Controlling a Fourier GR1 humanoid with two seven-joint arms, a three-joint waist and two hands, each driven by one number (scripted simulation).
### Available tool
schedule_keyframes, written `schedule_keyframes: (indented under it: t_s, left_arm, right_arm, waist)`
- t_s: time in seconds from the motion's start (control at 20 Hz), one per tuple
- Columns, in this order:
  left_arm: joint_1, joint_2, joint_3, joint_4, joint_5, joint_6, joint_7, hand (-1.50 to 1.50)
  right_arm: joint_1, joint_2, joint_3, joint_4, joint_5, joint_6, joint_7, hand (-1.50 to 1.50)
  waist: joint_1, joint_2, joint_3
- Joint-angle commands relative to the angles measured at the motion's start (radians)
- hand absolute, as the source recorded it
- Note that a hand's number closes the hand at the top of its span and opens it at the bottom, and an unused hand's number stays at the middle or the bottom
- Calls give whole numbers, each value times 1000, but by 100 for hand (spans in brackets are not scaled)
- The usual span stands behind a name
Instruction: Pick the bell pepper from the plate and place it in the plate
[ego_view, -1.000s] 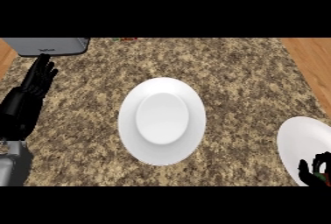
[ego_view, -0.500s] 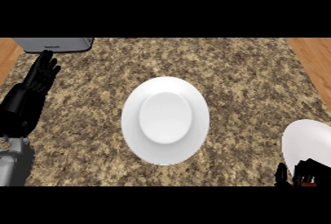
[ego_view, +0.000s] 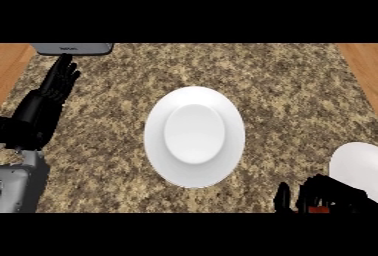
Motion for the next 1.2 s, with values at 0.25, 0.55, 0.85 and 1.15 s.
schedule_keyframes:
  t_s: [0.25, 0.55, 0.85, 1.15]
  left_arm:
    - [-2, -30, -16, -37, -24, 10, 21, 0]
    - [11, 17, 44, -32, 28, -58, 10, 0]
    - [21, -47, -18, -38, -50, -2, 10, 0]
    - [-4, -7, 31, 19, -16, -58, -24, 0]
  right_arm:
    - [-470, 239, 86, 247, 43, 133, 253, 150]
    - [-675, 243, 144, 569, -32, -85, 364, 150]
    - [-842, 244, 70, 930, -107, -201, 274, 150]
    - [-1015, 244, 148, 1232, -209, -312, 284, 150]
  waist:
    - [18, 3, 1]
    - [20, 3, 2]
    - [20, 4, 2]
    - [32, 7, 2]
